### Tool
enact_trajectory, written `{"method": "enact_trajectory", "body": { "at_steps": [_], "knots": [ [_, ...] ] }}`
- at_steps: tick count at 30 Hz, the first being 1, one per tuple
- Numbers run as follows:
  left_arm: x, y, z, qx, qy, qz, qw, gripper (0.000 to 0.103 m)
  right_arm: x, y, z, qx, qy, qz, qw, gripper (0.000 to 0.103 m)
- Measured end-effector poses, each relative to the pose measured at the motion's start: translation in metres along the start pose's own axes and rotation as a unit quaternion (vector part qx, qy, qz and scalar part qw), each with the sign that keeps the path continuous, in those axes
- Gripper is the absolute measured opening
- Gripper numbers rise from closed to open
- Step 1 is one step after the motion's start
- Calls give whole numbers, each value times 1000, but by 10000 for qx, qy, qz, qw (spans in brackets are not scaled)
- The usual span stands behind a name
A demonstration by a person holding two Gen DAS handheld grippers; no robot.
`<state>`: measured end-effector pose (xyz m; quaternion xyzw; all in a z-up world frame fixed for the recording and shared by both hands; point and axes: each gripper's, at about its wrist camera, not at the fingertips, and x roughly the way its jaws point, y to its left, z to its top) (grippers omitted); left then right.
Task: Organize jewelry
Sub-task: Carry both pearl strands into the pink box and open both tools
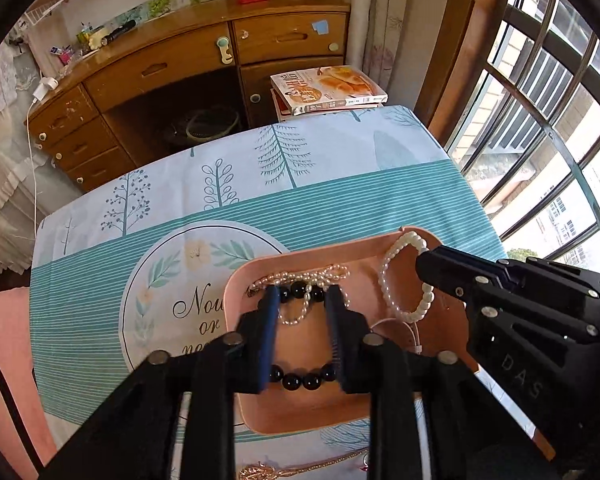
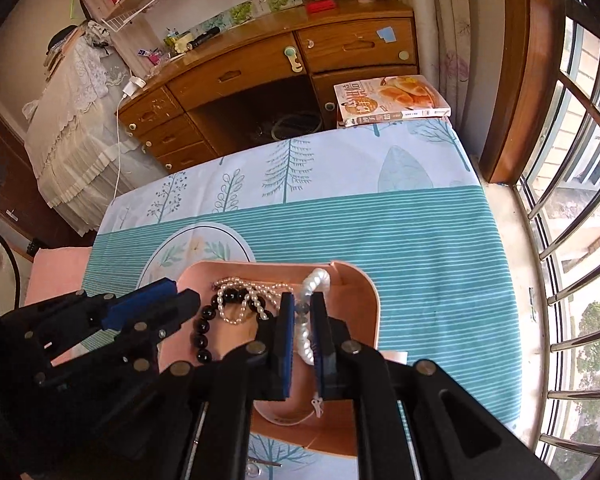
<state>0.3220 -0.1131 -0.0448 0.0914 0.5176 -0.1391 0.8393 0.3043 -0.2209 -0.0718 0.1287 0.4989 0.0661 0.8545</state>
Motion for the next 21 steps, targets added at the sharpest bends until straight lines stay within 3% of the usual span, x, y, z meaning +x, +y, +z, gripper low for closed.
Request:
{"method": "enact_trajectory", "body": {
  "at_steps": [1, 2, 4, 9, 14, 21],
  "knots": [
    [-2, -2, -3, 57, -48, 55, 10000, 51, 2, -2, -1, 51, 15, 32, 10000, 9],
    [-4, -2, -5, 96, -135, 206, 9997, 56, 3, -3, -2, 104, 20, 27, 9999, 9],
    [-10, -2, -10, 196, -264, 256, 9991, 81, 3, -7, -3, 193, 31, 52, 9998, 9],
    [-31, 0, -26, 189, -491, 148, 9985, 84, -2, -11, -11, 262, 8, 161, 9995, 9],
    [-52, 12, -48, -108, -697, -58, 9975, 84, -14, -8, -25, 187, -36, 65, 9998, 9],
    [-78, 28, -82, -533, -823, -233, 9949, 84, -43, 10, -50, -172, -145, 286, 9993, 9]
  ]
}}
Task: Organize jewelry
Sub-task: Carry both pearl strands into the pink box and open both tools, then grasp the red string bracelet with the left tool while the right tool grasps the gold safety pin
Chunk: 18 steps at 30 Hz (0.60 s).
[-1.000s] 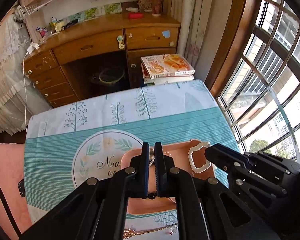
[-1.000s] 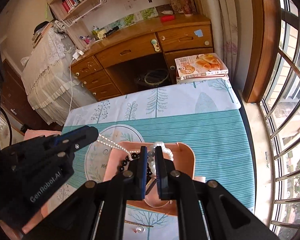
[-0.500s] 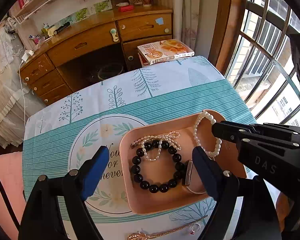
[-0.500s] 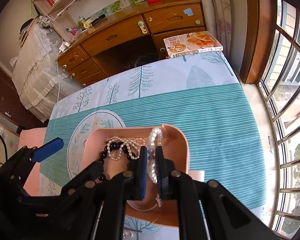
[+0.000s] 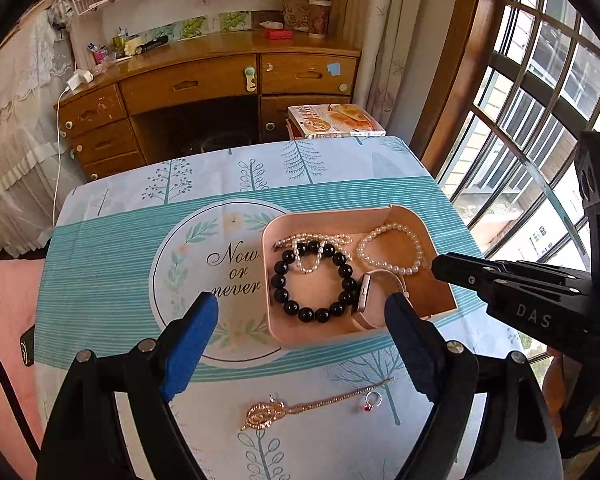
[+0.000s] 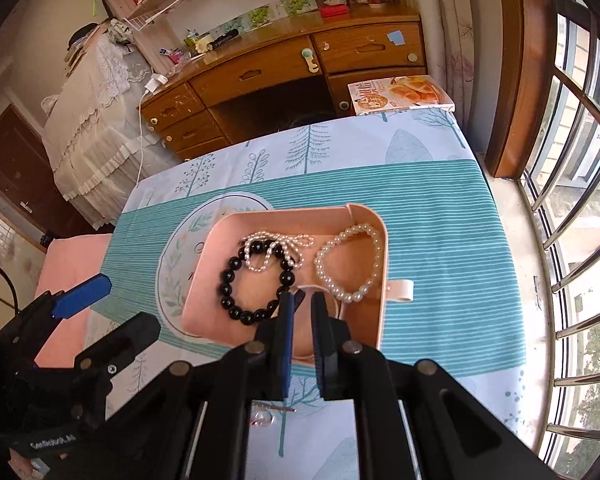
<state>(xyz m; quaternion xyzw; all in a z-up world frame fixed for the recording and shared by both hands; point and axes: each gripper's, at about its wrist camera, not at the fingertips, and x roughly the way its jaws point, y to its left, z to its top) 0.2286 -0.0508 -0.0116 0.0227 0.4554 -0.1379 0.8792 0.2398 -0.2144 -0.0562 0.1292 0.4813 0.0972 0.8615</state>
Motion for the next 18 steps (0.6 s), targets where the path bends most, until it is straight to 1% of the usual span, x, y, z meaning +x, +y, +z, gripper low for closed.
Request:
{"method": "enact_trajectory", "body": {
  "at_steps": [3, 6, 9, 11, 13, 15, 16, 17, 18],
  "knots": [
    [-14, 7, -11, -124, -96, 27, 9999, 84, -19, 7, -9, -72, -144, 44, 9999, 9],
    [-31, 11, -23, -96, -297, 119, 9994, 84, -41, 13, -20, -137, -346, 90, 9993, 9],
    [-46, 15, -33, -61, -400, 150, 9991, 84, -62, 20, -33, -323, -507, -8, 9982, 9],
    [-54, 17, -39, -50, -371, 119, 9992, 84, -73, 24, -43, -453, -551, -87, 9974, 9],
    [-60, 17, -45, 15, -241, 57, 9997, 84, -81, 27, -54, -477, -503, -70, 9976, 9],
    [-65, 17, -52, 129, -124, 84, 9998, 84, -87, 28, -64, -469, -416, -38, 9980, 10],
    [-67, 17, -56, 183, -62, 127, 9997, 84, -89, 28, -70, -451, -355, -39, 9983, 20],
    [-69, 18, -60, 219, -6, 138, 9997, 84, -90, 27, -75, -420, -298, -39, 9987, 35],
    [-71, 19, -65, 229, 25, 113, 9997, 84, -92, 26, -81, -391, -266, -24, 9989, 41]
  ]
}}
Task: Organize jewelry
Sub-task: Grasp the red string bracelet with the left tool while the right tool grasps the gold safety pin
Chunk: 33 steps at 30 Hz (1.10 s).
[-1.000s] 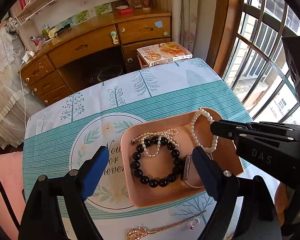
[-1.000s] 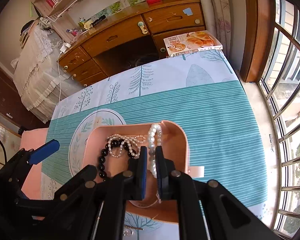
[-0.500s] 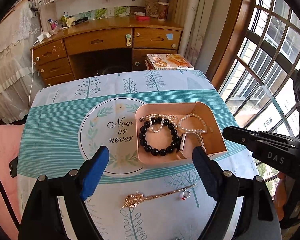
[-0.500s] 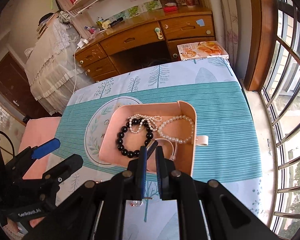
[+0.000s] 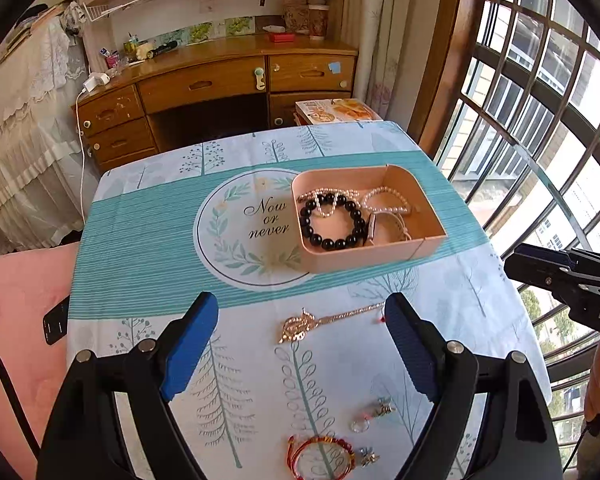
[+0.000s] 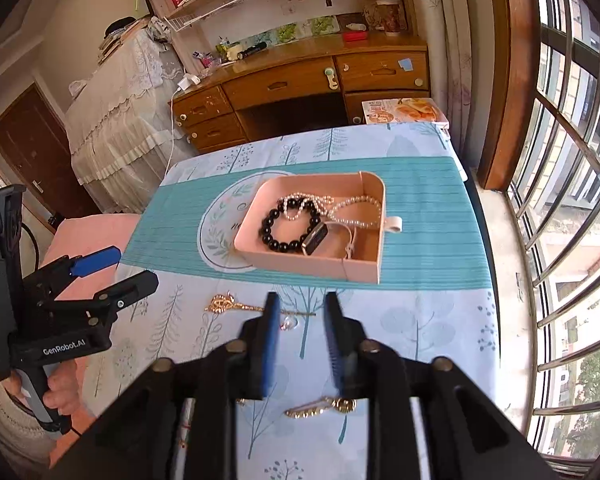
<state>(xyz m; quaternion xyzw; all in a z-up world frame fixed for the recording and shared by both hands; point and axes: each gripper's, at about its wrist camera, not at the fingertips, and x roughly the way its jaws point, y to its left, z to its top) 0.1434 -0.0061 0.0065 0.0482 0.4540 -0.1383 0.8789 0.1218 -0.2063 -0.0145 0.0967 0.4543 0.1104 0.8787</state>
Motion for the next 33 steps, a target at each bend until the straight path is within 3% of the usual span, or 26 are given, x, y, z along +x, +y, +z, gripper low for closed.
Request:
{"method": "enact_trajectory", "body": {
  "at_steps": [1, 7, 19, 33],
  "knots": [
    [-2, 1, -5, -3, 22, -20, 10000, 84, -2, 0, -5, 20, 7, 18, 10000, 45],
    [-3, 9, -36, 47, 287, -110, 9995, 88, -6, 0, -38, 119, 273, 120, 9995, 45],
    [28, 1, -113, 666, 997, -51, 9928, 88, 31, 4, -90, 191, 992, 74, 9949, 45],
    [56, -8, -134, 1731, 1335, -4, 9758, 85, 67, -2, -114, 389, 1574, 10, 9868, 45]
  ]
}}
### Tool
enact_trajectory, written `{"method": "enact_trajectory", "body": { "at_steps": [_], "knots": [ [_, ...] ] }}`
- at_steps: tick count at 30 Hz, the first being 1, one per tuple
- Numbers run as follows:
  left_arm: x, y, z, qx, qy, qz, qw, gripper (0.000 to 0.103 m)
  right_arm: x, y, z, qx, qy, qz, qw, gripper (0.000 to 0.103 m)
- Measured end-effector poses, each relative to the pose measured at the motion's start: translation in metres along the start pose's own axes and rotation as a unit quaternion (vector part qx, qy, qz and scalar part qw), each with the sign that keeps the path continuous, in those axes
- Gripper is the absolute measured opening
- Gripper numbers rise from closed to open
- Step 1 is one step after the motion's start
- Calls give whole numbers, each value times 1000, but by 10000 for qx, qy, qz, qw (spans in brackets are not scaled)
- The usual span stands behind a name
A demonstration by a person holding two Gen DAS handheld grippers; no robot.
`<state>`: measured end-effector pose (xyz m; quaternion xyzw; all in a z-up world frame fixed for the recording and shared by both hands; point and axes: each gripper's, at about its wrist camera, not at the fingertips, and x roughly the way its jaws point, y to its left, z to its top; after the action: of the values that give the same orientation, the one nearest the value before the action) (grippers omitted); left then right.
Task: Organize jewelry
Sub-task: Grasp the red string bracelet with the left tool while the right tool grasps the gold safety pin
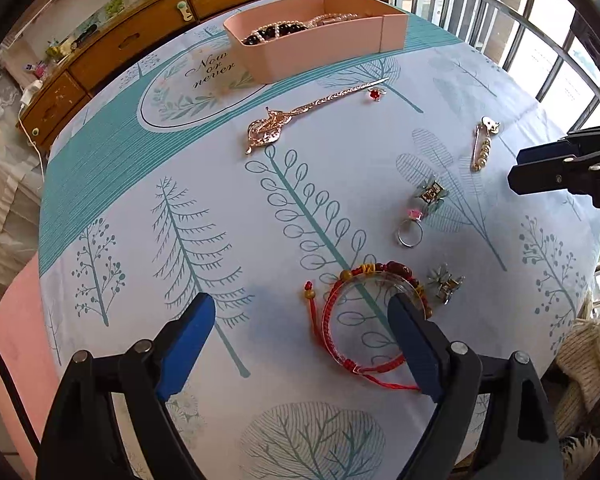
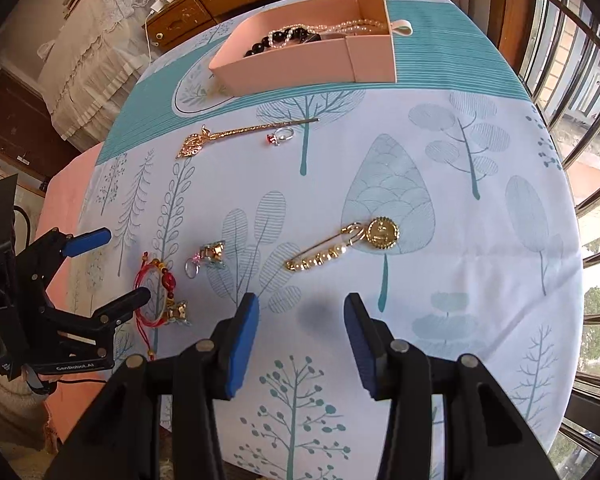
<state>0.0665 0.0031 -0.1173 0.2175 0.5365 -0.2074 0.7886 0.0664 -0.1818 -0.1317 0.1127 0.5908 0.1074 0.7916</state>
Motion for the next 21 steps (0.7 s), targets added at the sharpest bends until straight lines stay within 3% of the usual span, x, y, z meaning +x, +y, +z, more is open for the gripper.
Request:
{"method": "enact_trajectory", "body": {
  "at_steps": [6, 8, 10, 12, 21],
  "knots": [
    [5, -13, 12, 889, 48, 119, 9960, 82, 4, -1, 3, 48, 59, 37, 10000, 45],
    [8, -16, 17, 1117, 133, 73, 9936, 76, 4, -2, 4, 59, 63, 48, 10000, 45],
    [12, -19, 21, 1259, 284, -55, 9916, 64, 7, -3, 6, 93, 85, 68, 9999, 45],
    [14, -20, 26, 1374, 332, -114, 9899, 60, 8, -5, 6, 159, 122, 112, 9997, 45],
    [15, -45, 35, 2219, 506, -231, 9735, 58, 9, -17, 16, 588, 142, 205, 9980, 45]
  ]
}}
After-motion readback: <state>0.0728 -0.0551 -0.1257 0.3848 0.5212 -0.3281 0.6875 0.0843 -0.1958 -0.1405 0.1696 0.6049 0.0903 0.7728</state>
